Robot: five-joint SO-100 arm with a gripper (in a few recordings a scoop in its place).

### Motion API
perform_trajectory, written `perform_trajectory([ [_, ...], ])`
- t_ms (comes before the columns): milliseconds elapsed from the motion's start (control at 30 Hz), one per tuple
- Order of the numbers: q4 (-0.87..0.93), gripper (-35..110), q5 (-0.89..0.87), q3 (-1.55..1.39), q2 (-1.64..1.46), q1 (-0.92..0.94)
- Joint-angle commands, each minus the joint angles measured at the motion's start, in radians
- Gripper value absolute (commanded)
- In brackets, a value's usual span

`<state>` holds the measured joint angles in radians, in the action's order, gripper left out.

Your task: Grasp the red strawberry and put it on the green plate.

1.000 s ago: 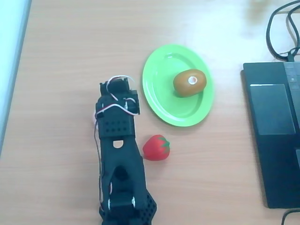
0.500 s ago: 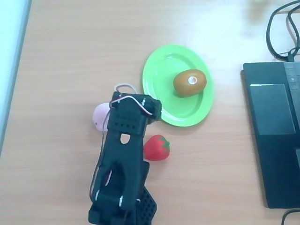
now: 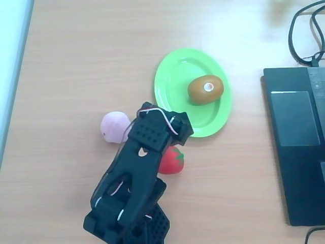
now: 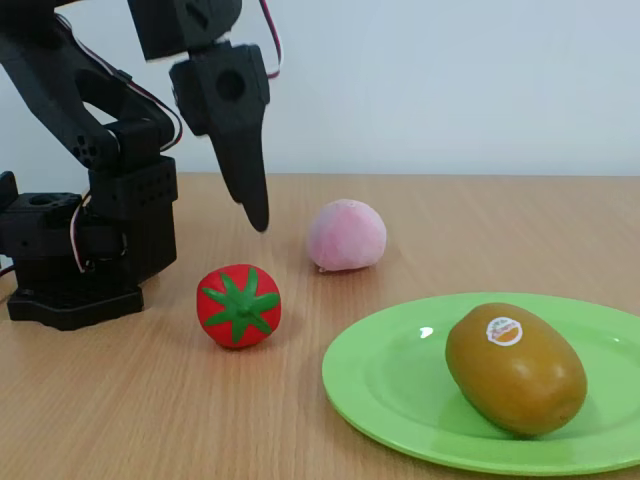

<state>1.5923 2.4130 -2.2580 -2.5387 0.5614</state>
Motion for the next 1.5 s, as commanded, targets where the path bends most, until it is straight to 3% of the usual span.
perform_trajectory([
  [0, -0.109, 44, 0.035, -0.1, 0.005, 0.051],
  [233, -0.35, 46, 0.051, -0.316, 0.026, 0.083],
  [733, -0.417, 43, 0.137, -0.423, 0.048, 0.121],
  [900, -0.417, 24, 0.114, -0.431, 0.041, 0.121],
  [1033, -0.417, 14, 0.051, -0.439, 0.031, 0.114],
  [1267, -0.382, 13, -0.057, -0.4, 0.011, 0.103],
  [1467, -0.196, 12, -0.414, -0.135, -0.014, -0.034],
])
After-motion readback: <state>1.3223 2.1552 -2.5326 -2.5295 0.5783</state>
